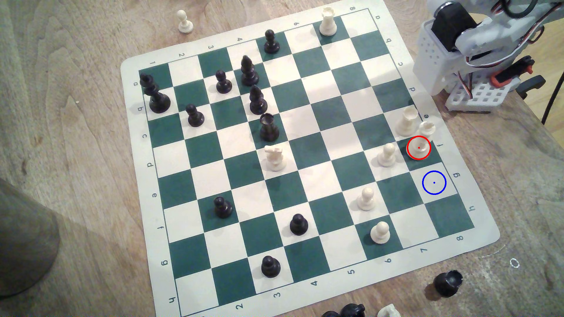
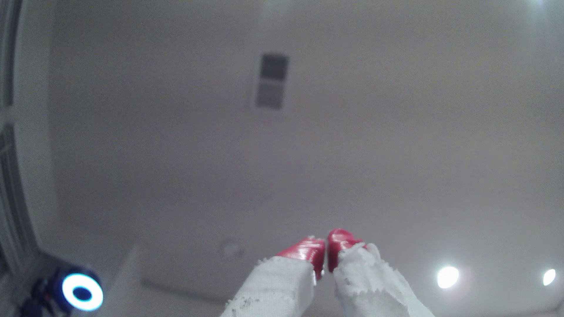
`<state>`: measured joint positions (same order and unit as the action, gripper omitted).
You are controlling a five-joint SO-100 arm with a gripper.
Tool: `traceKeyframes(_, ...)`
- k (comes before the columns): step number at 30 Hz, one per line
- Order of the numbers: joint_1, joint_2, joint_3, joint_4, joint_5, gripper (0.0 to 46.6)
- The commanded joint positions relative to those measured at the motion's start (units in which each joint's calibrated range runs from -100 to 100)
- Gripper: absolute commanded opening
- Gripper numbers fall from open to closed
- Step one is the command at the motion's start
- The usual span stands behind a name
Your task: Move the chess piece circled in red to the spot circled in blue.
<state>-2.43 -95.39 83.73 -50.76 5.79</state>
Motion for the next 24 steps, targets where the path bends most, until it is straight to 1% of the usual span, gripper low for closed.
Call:
traceKeyframes(1,0.4,-0.4,-8.0,15.3,-0.1,0.2)
traceKeyframes(3,1.2,-0.4,-11.8,23.9,-0.2,0.2)
traceKeyframes(4,2.3,-0.4,-15.5,31.3,-0.3,0.8)
traceKeyframes(7,4.7,-0.4,-16.9,40.4,-0.5,0.2)
traceKeyframes(8,5.1,-0.4,-19.6,50.5,-0.5,0.2)
traceKeyframes(10,6.4,-0.4,-23.7,61.6,-0.5,0.2)
traceKeyframes(12,5.8,0.7,-29.3,75.7,-0.9,0.2)
traceKeyframes(15,5.5,-0.1,-29.0,85.0,-1.2,0.2)
traceKeyframes(16,5.5,-0.3,-28.8,88.2,-1.6,0.2)
traceKeyframes(17,5.5,0.3,-27.9,92.5,-2.8,0.2)
traceKeyframes(20,4.9,2.8,-25.5,93.7,-3.5,0.2)
traceKeyframes(21,4.3,4.5,-25.7,94.2,-4.0,0.2)
traceKeyframes(22,2.8,8.1,-27.6,96.6,-5.2,0.2)
traceKeyframes(24,0.6,11.3,-30.4,101.0,-6.6,0.2)
